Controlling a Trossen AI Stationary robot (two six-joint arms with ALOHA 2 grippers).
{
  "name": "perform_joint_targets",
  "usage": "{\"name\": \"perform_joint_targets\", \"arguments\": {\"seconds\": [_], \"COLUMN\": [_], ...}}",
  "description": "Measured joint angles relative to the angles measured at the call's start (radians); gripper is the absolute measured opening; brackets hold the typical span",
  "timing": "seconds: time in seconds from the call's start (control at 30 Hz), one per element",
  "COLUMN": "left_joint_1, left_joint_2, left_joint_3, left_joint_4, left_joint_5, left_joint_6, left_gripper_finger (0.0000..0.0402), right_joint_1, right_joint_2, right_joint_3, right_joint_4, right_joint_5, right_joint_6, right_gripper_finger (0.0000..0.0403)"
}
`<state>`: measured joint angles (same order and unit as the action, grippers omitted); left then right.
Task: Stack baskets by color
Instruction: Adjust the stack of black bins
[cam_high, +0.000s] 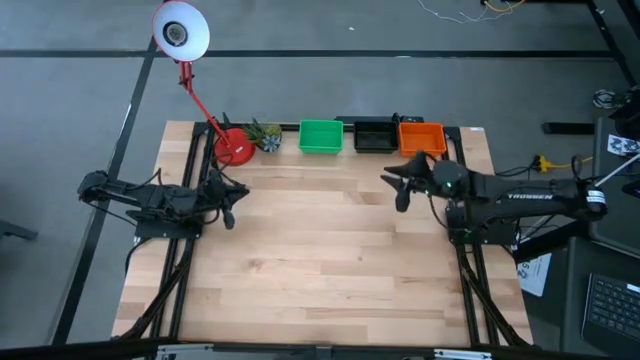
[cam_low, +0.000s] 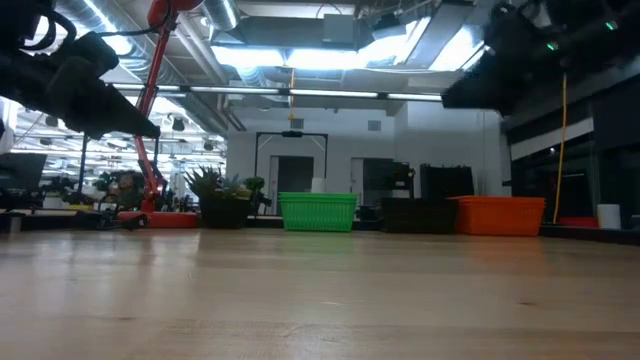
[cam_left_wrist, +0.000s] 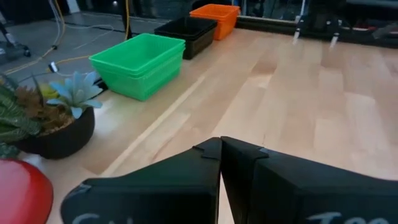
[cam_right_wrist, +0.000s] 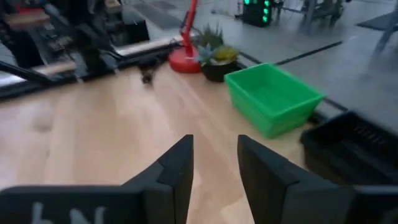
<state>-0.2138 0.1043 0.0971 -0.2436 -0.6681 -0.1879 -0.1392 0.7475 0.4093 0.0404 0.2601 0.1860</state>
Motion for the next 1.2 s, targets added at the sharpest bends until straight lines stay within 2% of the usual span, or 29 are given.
{"name": "perform_joint_targets", "arguments": {"seconds": [0.13,0.3,0.5,0.63,0.9,1.2], "left_joint_1": [0.000,0.000,0.000,0.000,0.000,0.000], "left_joint_2": [0.000,0.000,0.000,0.000,0.000,0.000], "left_joint_3": [0.001,0.003,0.003,0.003,0.003,0.003], "left_joint_4": [-0.039,-0.053,-0.053,-0.053,-0.053,-0.054], "left_joint_5": [0.005,0.004,0.003,0.004,0.004,0.004], "left_joint_6": [0.001,-0.002,-0.012,-0.011,-0.011,-0.011], "left_gripper_finger": [0.0000,0.0000,0.0000,0.0000,0.0000,0.0000], "right_joint_1": [-0.075,-0.231,-0.442,-0.516,-0.558,-0.556], "right_joint_2": [0.108,0.262,0.514,0.721,1.053,1.212], "right_joint_3": [0.203,0.426,0.626,0.734,0.931,1.067], "right_joint_4": [-0.218,-0.365,-0.416,-0.479,-0.629,-0.695], "right_joint_5": [0.001,0.048,-0.126,-0.129,-0.128,-0.125], "right_joint_6": [-0.076,-0.161,-0.190,-0.235,-0.242,-0.221], "right_gripper_finger": [0.0124,0.0124,0.0124,0.0124,0.0123,0.0093]}}
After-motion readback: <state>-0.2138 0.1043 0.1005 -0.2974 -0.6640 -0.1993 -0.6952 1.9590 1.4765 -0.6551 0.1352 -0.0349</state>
